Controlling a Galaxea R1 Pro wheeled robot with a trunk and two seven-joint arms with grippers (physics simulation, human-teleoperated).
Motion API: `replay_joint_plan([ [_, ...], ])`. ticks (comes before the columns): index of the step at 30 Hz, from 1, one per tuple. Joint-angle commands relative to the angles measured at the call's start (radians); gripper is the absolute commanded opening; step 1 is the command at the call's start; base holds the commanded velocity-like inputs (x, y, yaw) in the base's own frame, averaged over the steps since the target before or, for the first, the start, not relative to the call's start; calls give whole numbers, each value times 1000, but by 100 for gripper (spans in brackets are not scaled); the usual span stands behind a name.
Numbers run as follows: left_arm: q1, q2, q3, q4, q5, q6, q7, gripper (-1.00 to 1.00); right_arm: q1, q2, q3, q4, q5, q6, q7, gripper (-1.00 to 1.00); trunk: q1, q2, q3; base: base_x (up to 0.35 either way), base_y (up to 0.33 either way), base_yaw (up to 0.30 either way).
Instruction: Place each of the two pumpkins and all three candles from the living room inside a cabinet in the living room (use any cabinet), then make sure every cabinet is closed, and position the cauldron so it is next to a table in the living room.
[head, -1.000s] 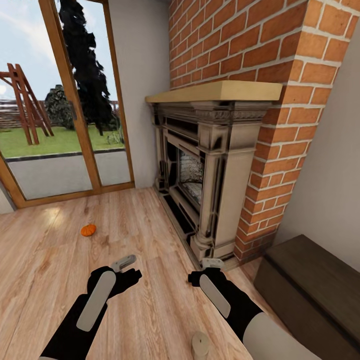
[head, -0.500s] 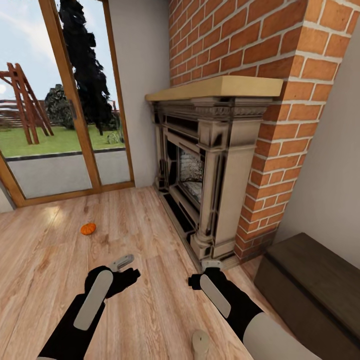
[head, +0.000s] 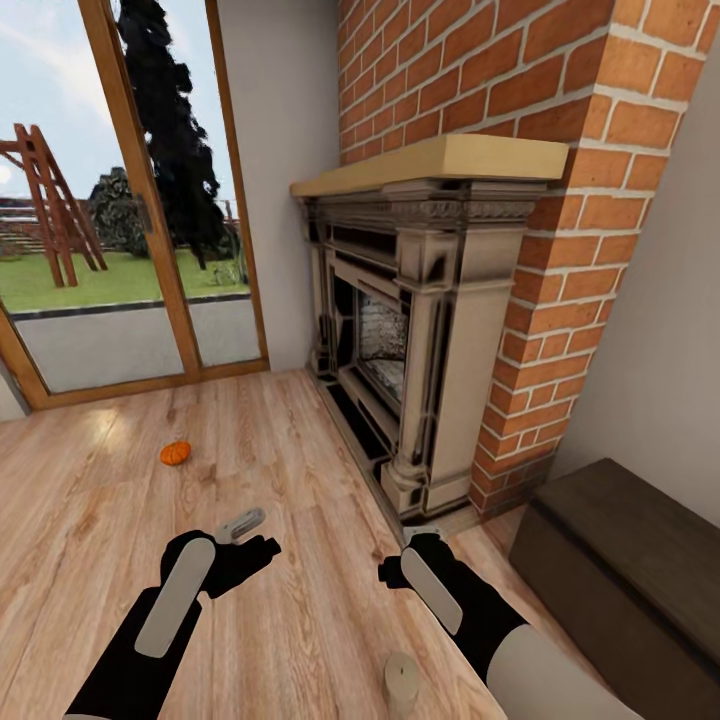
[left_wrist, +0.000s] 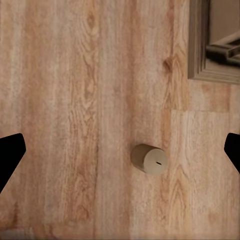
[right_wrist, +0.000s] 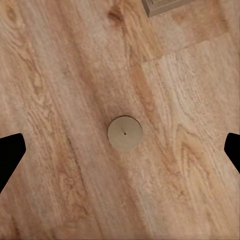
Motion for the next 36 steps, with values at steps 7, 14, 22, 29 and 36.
replay_joint_plan([
  [7, -1, 4, 1, -1, 53, 13, 9, 100, -1, 0, 3, -4, -9, -1, -8, 100, 27, -50, -23, 0, 0, 0],
  [14, -1, 82, 32, -1, 245, 41, 8, 100, -1, -1, 2, -9, -9, -2, -5, 100, 54, -99, -45, 0, 0, 0],
  [22, 0, 126, 35, 2, 386, 44, 7, 100, -1, -2, 2, -3, -10, -2, -3, 100, 84, -155, -70, 0, 0, 0],
  [29, 0, 126, 36, 2, 390, 44, 7, 100, -1, -2, 2, -3, -10, -4, -1, 100, 111, -204, -92, 0, 0, 0],
  [36, 0, 127, 37, 5, 390, 44, 6, 100, -1, -1, 3, -2, -4, -10, -1, 100, 138, -253, -114, 0, 0, 0],
])
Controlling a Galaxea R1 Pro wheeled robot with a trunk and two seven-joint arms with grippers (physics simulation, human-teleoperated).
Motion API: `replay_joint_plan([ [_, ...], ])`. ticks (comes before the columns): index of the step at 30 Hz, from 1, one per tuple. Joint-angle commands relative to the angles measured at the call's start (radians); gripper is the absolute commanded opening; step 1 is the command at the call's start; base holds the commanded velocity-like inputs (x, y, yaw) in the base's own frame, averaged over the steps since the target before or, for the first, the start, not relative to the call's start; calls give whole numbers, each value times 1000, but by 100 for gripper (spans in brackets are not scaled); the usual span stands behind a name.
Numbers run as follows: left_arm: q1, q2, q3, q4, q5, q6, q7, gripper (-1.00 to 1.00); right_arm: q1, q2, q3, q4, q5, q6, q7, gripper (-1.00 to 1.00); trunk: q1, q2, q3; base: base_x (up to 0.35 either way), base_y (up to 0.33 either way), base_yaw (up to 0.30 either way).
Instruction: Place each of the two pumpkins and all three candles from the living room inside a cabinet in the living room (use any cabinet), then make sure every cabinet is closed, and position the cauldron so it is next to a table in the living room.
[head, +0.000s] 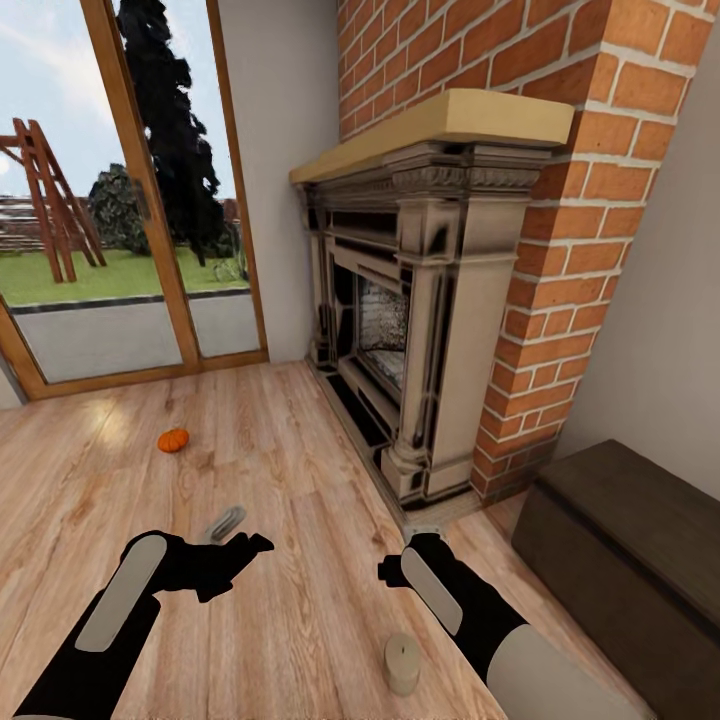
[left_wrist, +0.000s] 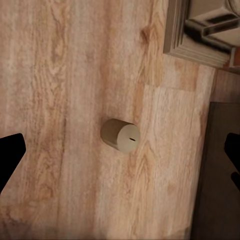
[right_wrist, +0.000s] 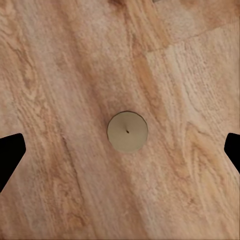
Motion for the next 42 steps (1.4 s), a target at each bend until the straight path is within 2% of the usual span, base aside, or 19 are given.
replay_joint_plan([
  [1, -1, 1, -1, -1, 10, -1, 10, 100, -1, 0, 3, -1, -10, 0, -10, 100, 4, -8, -4, 0, 0, 0],
  [17, -1, -1, -1, -1, 11, -1, 10, 100, -1, 0, 3, 4, -7, -8, -10, 100, 65, -120, -54, 0, 0, 0],
  [25, -1, -1, -2, 0, 11, -1, 10, 100, -1, 1, 3, 55, -2, -28, -10, 100, 96, -176, -79, 0, 0, 0],
  [38, -1, -2, -4, 2, 11, -1, 10, 100, -1, 1, 11, 67, 2, -98, -9, 100, 146, -267, -120, 0, 0, 0],
  [42, -1, -2, -4, 1, 11, -1, 10, 100, -1, 1, 12, 76, 2, -110, -9, 100, 147, -268, -136, 0, 0, 0],
])
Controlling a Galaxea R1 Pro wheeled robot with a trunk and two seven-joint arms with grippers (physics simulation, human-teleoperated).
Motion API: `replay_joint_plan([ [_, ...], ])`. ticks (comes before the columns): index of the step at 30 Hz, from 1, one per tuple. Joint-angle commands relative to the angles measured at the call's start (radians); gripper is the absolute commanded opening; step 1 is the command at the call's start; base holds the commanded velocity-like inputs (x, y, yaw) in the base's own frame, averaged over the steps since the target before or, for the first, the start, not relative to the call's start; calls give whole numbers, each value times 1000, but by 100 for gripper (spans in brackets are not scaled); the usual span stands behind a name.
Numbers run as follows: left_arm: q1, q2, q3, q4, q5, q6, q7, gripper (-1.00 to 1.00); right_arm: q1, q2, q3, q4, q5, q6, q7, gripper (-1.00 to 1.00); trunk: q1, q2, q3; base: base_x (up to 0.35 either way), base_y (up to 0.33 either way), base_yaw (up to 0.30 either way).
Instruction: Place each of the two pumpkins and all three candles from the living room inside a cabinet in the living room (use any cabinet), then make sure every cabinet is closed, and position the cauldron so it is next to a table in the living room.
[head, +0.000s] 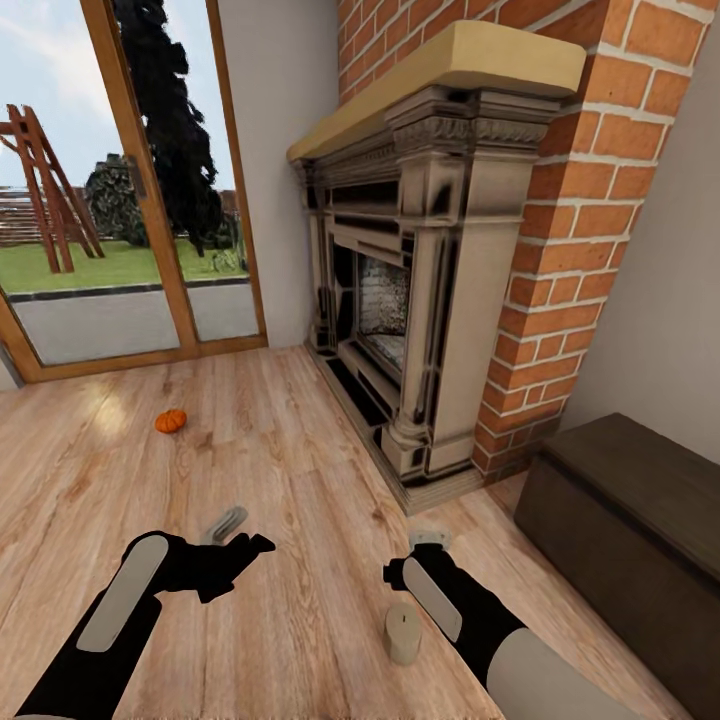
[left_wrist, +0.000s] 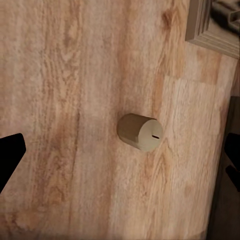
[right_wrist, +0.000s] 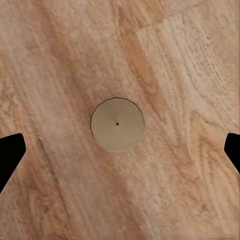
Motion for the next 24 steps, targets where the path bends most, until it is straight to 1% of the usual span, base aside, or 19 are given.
replay_joint_plan([
  [1, -1, 1, -1, -1, 10, -1, 10, 100, -1, -1, 4, 2, -9, 0, -10, 100, 0, -1, -5, 0, 0, 0],
  [9, -1, 1, -2, -2, 10, -1, 10, 100, -1, -1, 4, 7, -8, -16, -10, 100, 4, -3, -36, 0, 0, 0],
  [19, -1, 0, -5, -1, 10, -1, 10, 100, -1, -1, 5, 7, -7, -17, -10, 100, 8, -5, -75, 0, 0, 0],
  [24, -1, 0, -5, -1, 10, -1, 10, 100, -1, -1, 4, 7, 20, -18, -10, 100, 11, -6, -94, 0, 0, 0],
])
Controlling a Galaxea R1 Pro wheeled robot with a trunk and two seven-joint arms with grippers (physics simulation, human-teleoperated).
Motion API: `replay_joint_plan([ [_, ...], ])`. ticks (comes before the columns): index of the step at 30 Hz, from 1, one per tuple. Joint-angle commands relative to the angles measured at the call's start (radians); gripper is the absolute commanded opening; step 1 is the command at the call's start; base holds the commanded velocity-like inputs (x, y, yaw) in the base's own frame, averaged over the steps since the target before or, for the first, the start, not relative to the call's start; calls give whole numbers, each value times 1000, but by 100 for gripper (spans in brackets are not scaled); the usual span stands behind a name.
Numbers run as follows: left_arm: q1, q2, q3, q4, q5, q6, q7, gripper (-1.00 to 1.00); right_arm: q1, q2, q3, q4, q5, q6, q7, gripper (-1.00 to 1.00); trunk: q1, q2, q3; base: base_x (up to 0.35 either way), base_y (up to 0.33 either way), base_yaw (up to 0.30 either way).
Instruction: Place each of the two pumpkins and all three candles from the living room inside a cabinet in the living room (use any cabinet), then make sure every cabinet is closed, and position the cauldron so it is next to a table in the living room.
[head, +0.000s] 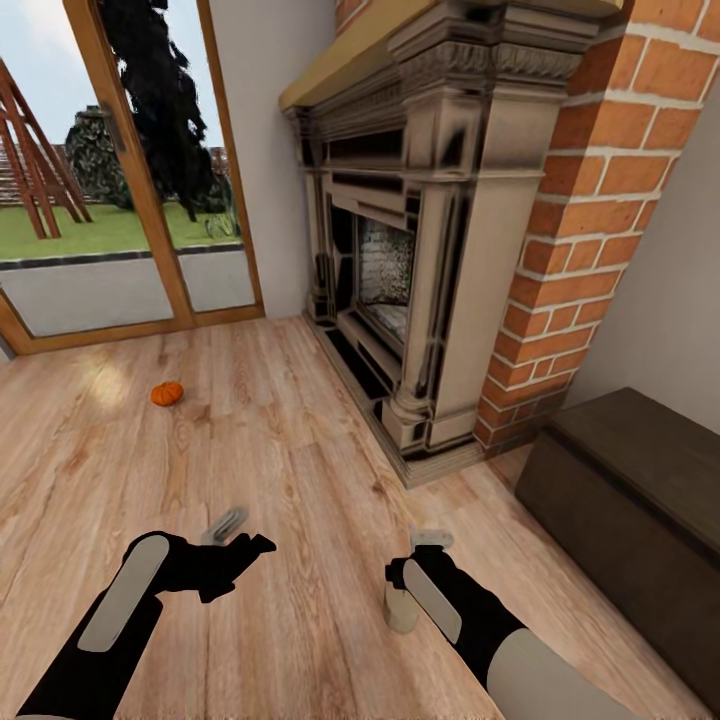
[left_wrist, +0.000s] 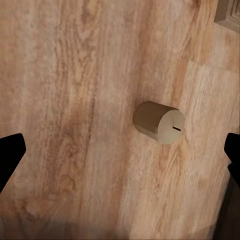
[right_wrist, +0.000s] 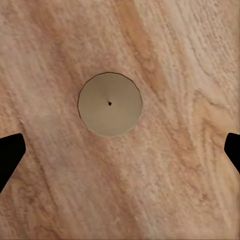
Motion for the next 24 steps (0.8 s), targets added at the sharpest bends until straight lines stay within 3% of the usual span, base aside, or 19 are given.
replay_joint_plan([
  [1, -1, 0, -2, -2, 10, -1, 10, 100, -1, -1, 4, -1, -7, 1, -10, 100, 0, -1, -5, 0, 0, 0],
  [20, -1, 0, -5, -2, 10, -1, 10, 100, -1, -1, 5, -1, -2, -5, -9, 100, 9, -5, -78, 0, 0, 0],
  [24, -1, 0, -6, -2, 10, -1, 10, 100, -1, -1, 5, 1, -2, -37, 24, 100, 11, -6, -94, 0, 0, 0],
])
